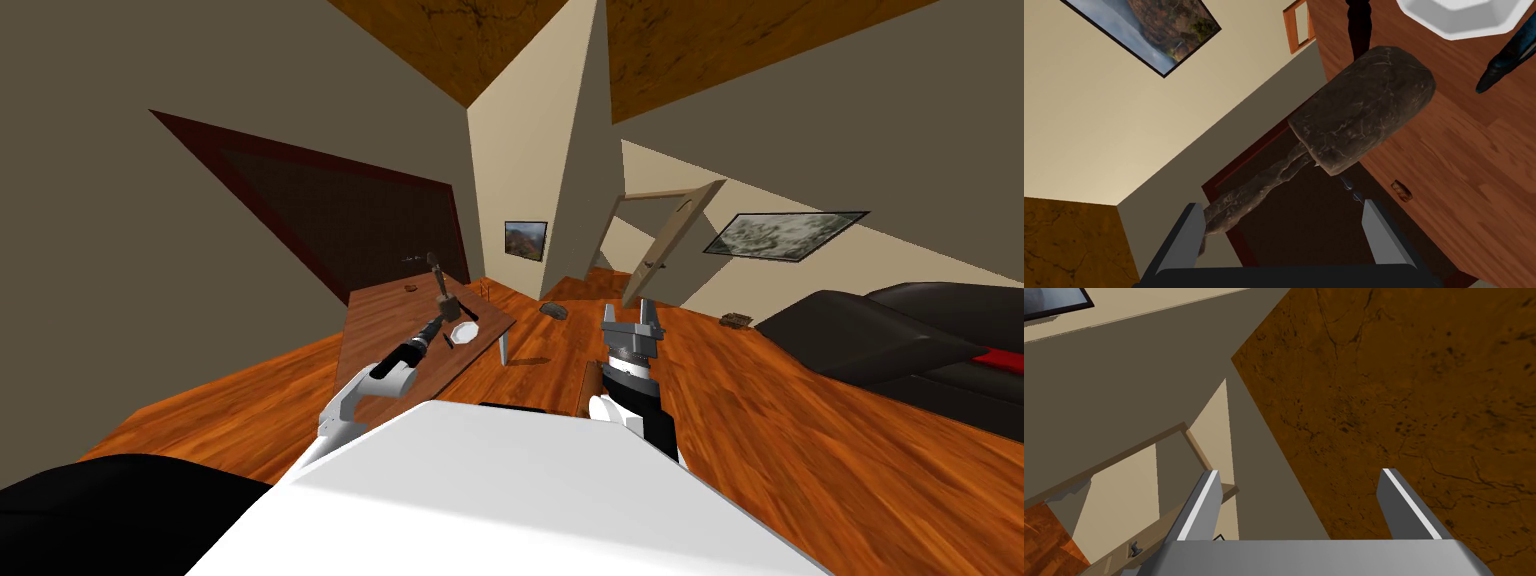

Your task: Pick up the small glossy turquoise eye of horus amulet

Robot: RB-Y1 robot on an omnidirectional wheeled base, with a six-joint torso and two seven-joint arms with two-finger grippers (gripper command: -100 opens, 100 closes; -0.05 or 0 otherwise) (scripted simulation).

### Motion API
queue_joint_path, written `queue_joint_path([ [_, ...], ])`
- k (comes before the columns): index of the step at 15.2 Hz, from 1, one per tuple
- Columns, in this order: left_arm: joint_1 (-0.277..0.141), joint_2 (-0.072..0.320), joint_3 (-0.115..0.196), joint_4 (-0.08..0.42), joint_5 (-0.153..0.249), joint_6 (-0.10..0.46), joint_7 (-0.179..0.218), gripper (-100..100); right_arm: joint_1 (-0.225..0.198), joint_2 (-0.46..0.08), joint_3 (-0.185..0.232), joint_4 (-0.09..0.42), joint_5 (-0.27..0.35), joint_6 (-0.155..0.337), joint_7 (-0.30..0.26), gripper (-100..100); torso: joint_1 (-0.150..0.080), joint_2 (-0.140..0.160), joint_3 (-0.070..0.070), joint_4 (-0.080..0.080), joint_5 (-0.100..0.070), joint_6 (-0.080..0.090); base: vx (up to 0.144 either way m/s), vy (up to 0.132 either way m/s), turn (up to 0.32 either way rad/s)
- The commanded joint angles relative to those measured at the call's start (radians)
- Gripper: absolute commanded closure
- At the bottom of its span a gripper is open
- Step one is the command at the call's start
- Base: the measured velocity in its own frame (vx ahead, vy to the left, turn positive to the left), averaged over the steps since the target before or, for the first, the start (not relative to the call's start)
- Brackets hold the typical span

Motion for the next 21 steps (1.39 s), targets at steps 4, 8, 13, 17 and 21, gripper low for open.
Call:
queue_joint_path([
  [4,-0.011,0.024,0.007,0.048,0.017,0.113,-0.037,-100,0.0,0.0,0.0,0.0,0.0,0.0,0.0,0,0.0,0.0,0.0,0.0,0.0,0.0,0.054,-0.027,-0.059],
  [8,-0.018,0.037,0.011,0.075,0.027,0.168,-0.057,-100,0.0,0.0,0.0,0.0,0.0,0.0,0.0,0,0.001,-0.001,0.0,0.0,0.0,0.0,0.049,-0.012,-0.042],
  [13,-0.031,0.063,0.02,0.128,0.047,0.274,-0.097,-100,0.0,0.0,0.0,0.0,0.0,0.0,0.0,0,0.0,0.0,0.0,0.0,0.0,0.0,0.047,-0.021,-0.054],
  [17,-0.037,0.075,0.024,0.153,0.056,0.329,-0.116,-100,0.0,0.0,0.0,0.0,0.0,0.0,0.0,0,0.0,-0.001,0.0,0.0,0.0,0.0,0.052,-0.021,-0.047],
  [21,-0.049,0.096,0.032,0.202,0.075,0.429,-0.153,-100,0.0,0.0,0.0,0.0,0.0,0.0,0.0,0,0.0,-0.001,-0.001,0.0,0.0,0.0,0.058,-0.014,-0.068],
])
